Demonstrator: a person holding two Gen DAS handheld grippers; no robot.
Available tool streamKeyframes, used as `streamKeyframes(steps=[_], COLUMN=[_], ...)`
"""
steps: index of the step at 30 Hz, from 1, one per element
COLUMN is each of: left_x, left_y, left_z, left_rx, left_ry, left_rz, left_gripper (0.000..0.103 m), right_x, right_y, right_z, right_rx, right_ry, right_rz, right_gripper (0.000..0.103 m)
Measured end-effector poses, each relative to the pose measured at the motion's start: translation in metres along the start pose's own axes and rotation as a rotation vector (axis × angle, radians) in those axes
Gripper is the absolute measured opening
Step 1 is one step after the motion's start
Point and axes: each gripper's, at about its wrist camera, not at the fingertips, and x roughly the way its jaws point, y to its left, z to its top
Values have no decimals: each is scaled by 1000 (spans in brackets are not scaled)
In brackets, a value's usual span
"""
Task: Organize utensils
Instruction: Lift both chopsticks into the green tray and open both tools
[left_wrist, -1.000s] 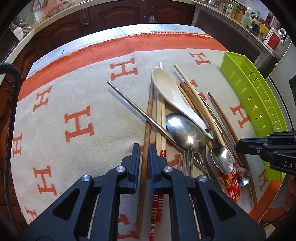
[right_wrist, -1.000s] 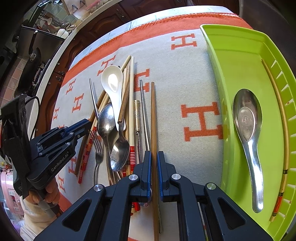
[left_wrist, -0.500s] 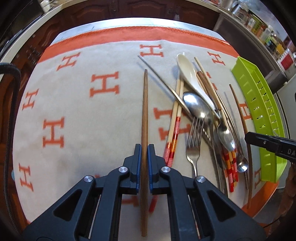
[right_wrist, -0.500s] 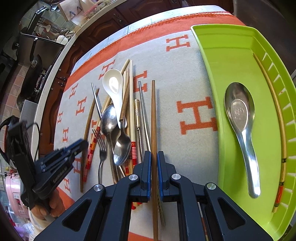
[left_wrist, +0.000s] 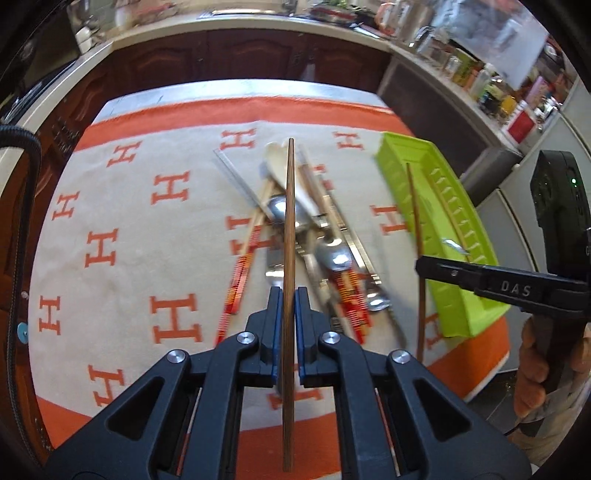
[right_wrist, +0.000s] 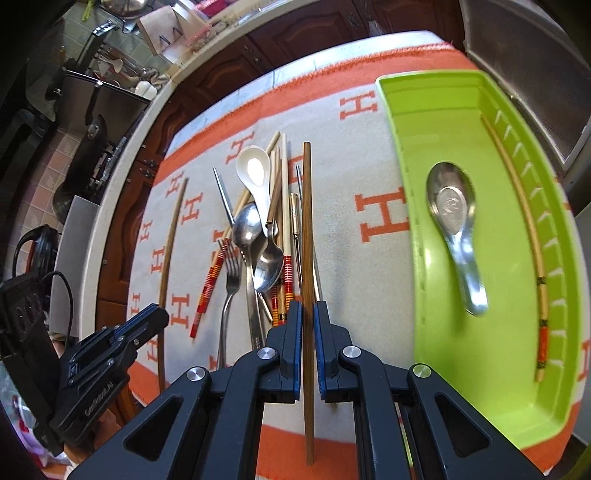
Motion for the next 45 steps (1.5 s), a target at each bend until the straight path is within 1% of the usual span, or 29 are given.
streamKeyframes(steps=[3,9,12,14,16,19,21,24,30,34,38,40,41,42,45], left_x=[-5,-13,-15,-14,-10,-1,11,34,81,105,121,126,128,129,125], left_y=[-25,-79,-105,-123,-139,-158,-172,-179,-183,-181,-184,-184,-185,-186,-188], left_z=[6,19,26,33,40,48,55,62,74,77,78,77,76,76,75], left_rx=[33,115,145,149,149,143,135,114,30,-12,-22,-18,-10,-6,17], left_ry=[-17,-47,-65,-72,-76,-73,-65,-39,40,88,119,126,134,137,129], left_rz=[-29,-88,-107,-119,-131,-143,-144,-153,-204,-230,-238,-239,-242,-241,-225], left_gripper=[4,4,4,4,4,4,4,4,4,4,4,4,4,4,4], right_x=[-25,-96,-131,-150,-163,-172,-167,-155,-105,-66,-45,-38,-37,-37,-39], right_y=[-4,-22,-32,-40,-50,-67,-76,-90,-112,-116,-126,-130,-131,-132,-128], right_z=[-7,-19,-20,-17,-10,3,15,29,54,67,79,83,83,83,82], right_rx=[1,16,24,30,36,41,41,35,30,31,47,57,61,61,53], right_ry=[-36,-144,-208,-247,-269,-278,-265,-235,-158,-119,-87,-82,-85,-93,-102], right_rz=[16,44,25,-6,-35,-86,-117,-161,-197,-204,-216,-210,-204,-202,-194], right_gripper=[6,6,6,6,6,6,6,6,6,6,8,12,19,25,26])
